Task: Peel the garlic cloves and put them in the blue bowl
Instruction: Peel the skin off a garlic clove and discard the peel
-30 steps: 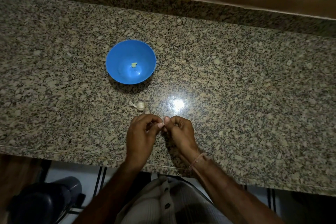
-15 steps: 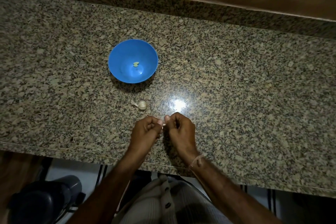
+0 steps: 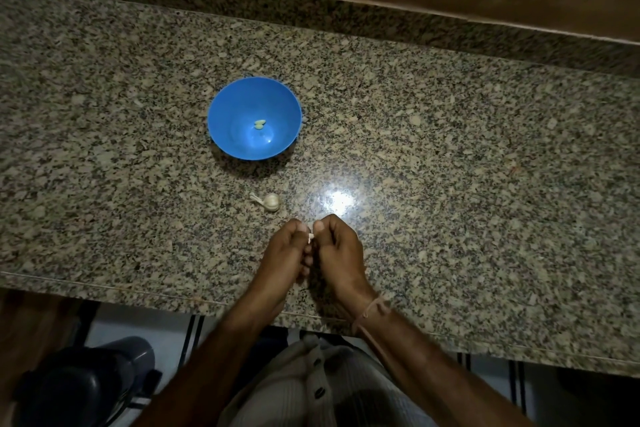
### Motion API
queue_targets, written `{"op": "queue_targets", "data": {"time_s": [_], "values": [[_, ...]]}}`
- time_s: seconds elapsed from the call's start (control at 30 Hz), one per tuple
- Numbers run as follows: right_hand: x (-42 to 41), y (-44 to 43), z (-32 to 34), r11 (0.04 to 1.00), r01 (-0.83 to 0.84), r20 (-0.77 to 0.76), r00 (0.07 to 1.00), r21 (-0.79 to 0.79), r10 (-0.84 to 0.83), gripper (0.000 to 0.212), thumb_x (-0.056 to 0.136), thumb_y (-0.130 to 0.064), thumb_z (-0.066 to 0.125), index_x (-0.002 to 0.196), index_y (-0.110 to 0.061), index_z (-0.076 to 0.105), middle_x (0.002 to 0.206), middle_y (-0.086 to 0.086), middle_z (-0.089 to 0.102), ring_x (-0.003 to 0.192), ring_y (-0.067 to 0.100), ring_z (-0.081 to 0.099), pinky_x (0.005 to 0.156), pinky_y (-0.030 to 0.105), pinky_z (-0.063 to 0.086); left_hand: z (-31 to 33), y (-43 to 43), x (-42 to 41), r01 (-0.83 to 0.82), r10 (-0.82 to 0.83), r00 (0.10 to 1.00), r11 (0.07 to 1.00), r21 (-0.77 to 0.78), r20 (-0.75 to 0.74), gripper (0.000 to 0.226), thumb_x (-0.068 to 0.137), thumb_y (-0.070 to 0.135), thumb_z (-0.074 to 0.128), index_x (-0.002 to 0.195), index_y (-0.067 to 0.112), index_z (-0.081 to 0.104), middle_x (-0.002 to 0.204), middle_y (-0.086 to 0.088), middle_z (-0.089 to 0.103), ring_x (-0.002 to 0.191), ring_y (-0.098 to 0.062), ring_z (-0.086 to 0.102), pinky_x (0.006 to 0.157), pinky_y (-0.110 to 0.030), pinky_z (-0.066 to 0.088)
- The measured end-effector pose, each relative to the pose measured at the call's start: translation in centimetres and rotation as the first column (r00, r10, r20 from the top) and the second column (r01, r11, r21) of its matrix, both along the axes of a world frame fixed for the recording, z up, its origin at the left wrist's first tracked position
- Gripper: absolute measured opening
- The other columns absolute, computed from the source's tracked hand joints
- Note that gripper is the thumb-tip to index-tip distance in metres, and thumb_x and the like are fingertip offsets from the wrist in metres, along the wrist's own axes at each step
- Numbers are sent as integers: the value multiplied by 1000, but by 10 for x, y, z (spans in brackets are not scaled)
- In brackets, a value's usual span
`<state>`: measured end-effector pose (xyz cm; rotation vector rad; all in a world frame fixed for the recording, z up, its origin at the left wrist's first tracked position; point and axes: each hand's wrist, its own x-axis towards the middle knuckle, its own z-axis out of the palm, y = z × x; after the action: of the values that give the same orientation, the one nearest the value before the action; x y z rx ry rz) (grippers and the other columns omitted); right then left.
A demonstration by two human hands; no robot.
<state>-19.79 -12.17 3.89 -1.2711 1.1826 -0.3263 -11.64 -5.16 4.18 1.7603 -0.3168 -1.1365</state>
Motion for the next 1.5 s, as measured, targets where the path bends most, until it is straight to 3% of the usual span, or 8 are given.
{"op": "queue_targets", "data": {"time_s": [0.13,0.27,0.33,0.43,0.57,0.77,0.97,1.5], "values": [[3,2,-5,979,87,5,996,182,-89,37,108,-26,55,72,-17,60,65,-2,53,69,17,46,67,35,39,-4,9,3,225,-149,766,973,-43,625,23,108,16,53,85,15,51,72,4,52,63,-11,46,56,-27,33],[-2,2,-3,1000,10,-13,1000,25,-10,35,108,-21,56,73,-20,55,63,-8,54,62,8,49,58,25,43,-6,1,4,-51,48,994,998,-29,-102,23,109,23,53,87,15,57,65,1,53,54,-10,47,51,-28,36],[-1,1,1,1000,-10,-9,1000,-30,10,31,107,-18,56,77,-14,56,65,-8,56,60,4,50,56,21,44,-3,-4,5,-193,206,855,978,76,-476,17,108,21,51,98,13,61,64,1,52,54,-10,48,51,-26,38],[2,-1,2,998,30,8,1000,48,-30,31,109,-19,54,78,-10,56,62,-6,53,59,7,48,56,25,42,0,0,2,-107,102,990,993,-40,-101,22,108,24,55,95,8,61,66,-1,58,58,-16,52,52,-30,42],[4,-3,-5,948,108,36,992,300,-124,34,109,-26,54,77,-16,58,62,-3,47,63,15,41,62,32,35,1,8,7,151,-55,836,980,-132,547,18,101,14,64,84,15,61,73,3,64,66,-13,60,57,-29,45],[1,0,3,1000,-5,23,1000,18,4,30,108,-19,54,79,-14,55,65,-6,56,60,5,51,56,22,45,1,-3,7,-167,178,866,984,67,-467,23,107,20,51,87,14,62,66,-1,56,55,-12,52,54,-27,40],[0,-8,-2,999,-27,62,998,38,25,30,109,-23,54,83,-8,59,68,-2,57,65,10,53,62,30,46,-2,5,4,-147,137,983,986,-79,-120,19,105,24,61,90,15,70,74,-4,66,66,-12,55,58,-28,42],[-13,-16,-32,908,-200,-127,978,-368,164,17,97,-8,64,88,-18,74,84,-9,72,82,2,65,75,28,54,-11,3,7,-225,223,947,974,18,-229,30,108,32,55,85,14,62,65,2,54,55,-9,46,54,-27,36]]}}
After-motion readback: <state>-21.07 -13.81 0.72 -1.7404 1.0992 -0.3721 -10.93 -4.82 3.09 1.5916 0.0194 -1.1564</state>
